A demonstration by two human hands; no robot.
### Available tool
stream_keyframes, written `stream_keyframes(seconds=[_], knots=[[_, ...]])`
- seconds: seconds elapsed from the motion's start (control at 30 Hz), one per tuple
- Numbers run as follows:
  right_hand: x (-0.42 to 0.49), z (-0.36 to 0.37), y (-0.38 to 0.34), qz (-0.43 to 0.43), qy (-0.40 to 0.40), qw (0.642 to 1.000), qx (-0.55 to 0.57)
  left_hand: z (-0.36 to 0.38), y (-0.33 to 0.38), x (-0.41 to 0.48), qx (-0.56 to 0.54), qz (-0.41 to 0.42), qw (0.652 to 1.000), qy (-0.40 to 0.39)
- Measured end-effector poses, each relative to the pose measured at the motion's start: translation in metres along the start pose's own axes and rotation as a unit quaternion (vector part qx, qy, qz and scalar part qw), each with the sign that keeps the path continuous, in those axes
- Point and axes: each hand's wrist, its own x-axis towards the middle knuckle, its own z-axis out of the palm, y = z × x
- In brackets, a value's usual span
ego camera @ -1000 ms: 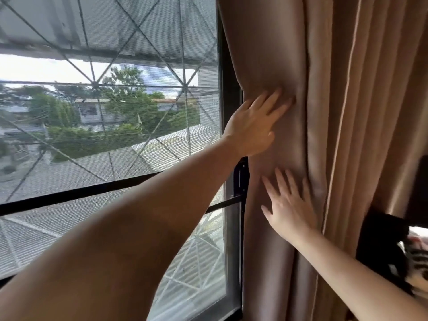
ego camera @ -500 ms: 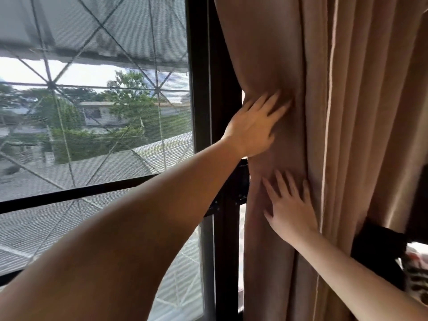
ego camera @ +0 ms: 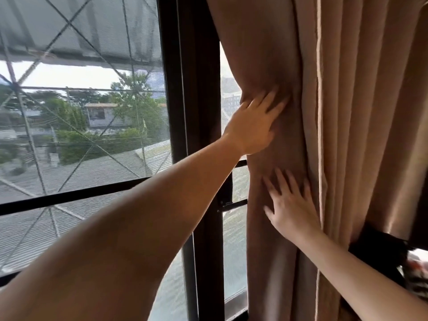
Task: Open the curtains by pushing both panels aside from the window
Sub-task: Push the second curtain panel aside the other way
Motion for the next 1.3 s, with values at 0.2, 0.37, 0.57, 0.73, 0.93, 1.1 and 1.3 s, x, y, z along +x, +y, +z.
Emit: stream_keyframes(seconds=[0.2, 0.37, 0.57, 0.73, 0.93, 1.1, 1.3], knots=[[0.004, 0.004, 0.007, -0.002, 0.003, 1.0, 0.003, 0.003, 0.002, 0.003, -0.008, -0.005, 1.0, 0.004], [-0.001, 0.003, 0.0, -0.003, -0.002, 1.0, -0.007, 0.0, -0.001, -0.005, -0.014, -0.002, 1.0, 0.0], [-0.014, -0.003, -0.023, -0.002, -0.009, 1.0, -0.009, -0.008, -0.009, -0.028, -0.002, 0.01, 1.0, 0.003], [-0.032, -0.011, -0.048, 0.006, -0.033, 0.999, -0.022, -0.02, -0.017, -0.054, -0.009, 0.019, 1.0, 0.004], [-0.061, -0.027, -0.085, 0.02, -0.036, 0.999, -0.02, -0.037, -0.024, -0.093, -0.001, 0.035, 0.999, 0.009], [-0.081, -0.043, -0.117, 0.037, -0.026, 0.999, -0.01, -0.056, -0.03, -0.123, -0.01, 0.044, 0.999, 0.019], [-0.105, -0.063, -0.149, 0.057, -0.014, 0.998, -0.002, -0.072, -0.031, -0.152, -0.019, 0.061, 0.997, 0.031]])
